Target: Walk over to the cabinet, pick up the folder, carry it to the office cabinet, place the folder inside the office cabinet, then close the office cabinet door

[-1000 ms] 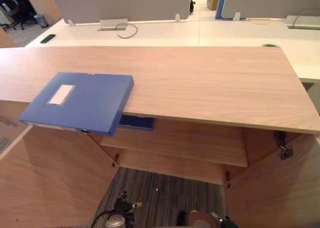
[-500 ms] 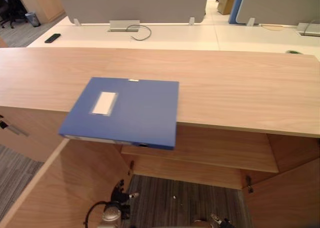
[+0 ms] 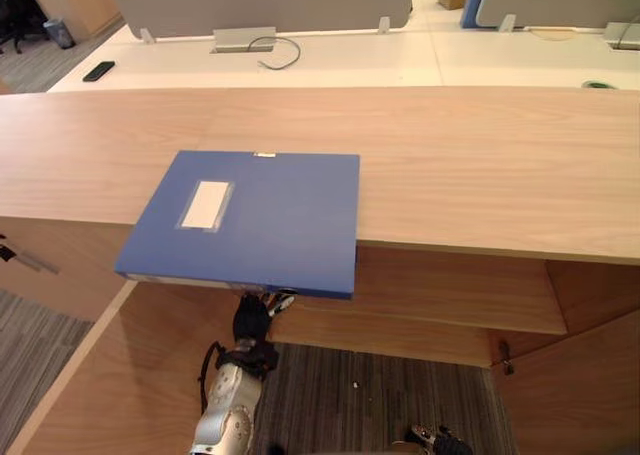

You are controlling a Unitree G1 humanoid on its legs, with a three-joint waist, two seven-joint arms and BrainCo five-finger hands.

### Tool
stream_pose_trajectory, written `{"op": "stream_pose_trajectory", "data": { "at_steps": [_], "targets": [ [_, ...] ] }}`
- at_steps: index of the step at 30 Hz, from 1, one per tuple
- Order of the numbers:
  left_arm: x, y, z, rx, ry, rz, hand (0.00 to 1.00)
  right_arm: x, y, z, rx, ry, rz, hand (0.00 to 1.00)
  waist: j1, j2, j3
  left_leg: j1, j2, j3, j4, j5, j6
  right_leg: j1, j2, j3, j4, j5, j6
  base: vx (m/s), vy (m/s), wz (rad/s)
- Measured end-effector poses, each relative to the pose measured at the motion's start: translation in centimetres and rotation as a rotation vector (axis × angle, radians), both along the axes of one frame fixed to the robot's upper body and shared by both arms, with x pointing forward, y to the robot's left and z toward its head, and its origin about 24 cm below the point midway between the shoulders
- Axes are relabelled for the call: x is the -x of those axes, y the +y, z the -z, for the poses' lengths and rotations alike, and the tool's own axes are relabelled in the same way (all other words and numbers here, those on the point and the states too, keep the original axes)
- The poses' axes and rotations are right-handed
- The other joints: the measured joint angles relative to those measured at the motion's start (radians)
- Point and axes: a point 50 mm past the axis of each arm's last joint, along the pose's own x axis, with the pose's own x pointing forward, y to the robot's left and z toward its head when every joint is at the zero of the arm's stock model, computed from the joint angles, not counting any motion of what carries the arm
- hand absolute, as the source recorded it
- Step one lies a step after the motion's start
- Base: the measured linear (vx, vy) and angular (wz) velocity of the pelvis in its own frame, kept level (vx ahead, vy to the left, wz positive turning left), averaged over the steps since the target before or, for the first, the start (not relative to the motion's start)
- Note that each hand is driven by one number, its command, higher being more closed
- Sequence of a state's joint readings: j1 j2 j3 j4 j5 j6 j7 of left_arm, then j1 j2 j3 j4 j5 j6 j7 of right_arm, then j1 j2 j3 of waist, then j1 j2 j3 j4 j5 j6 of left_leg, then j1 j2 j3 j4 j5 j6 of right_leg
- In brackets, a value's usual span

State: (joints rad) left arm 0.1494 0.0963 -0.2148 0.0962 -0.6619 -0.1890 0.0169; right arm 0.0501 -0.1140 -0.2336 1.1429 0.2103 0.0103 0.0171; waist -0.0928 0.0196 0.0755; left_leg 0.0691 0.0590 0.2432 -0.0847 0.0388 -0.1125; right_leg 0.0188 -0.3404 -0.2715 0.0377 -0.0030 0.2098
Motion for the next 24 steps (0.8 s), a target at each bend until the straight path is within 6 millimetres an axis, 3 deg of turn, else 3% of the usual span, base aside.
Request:
{"op": "stream_pose_trajectory", "data": {
  "at_steps": [6,14,24],
  "targets": [
    [0.9,-0.6,-0.7,-0.148,-0.042,0.079,0.0,-0.7,0.3,-0.1,0.003,-0.003,-0.046,0.0,0.022,-0.006,0.003,-0.003,0.0,-0.033,0.0,0.001,0.002,0.027,-0.002,-0.047,-0.002,0.001,-0.004,0.02,-0.01,0.21],
    [2.5,-0.9,0.8,-0.239,0.036,0.153,0.0,-0.8,0.4,-0.1,0.003,-0.002,-0.061,0.0,0.047,-0.02,0.009,-0.035,-0.001,-0.098,0.0,0.024,0.009,0.041,-0.005,-0.112,0.012,-0.005,-0.015,-0.03,-0.031,0.24],
    [3.9,0.9,2.9,-0.401,0.158,0.165,0.0,-1.0,1.0,0.0,-0.017,0.004,-0.079,0.0,0.06,-0.036,0.017,-0.085,-0.004,-0.243,-0.003,0.085,0.006,0.098,0.004,-0.256,0.013,-0.018,-0.02,-0.07,-0.036,0.4]
  ]
}}
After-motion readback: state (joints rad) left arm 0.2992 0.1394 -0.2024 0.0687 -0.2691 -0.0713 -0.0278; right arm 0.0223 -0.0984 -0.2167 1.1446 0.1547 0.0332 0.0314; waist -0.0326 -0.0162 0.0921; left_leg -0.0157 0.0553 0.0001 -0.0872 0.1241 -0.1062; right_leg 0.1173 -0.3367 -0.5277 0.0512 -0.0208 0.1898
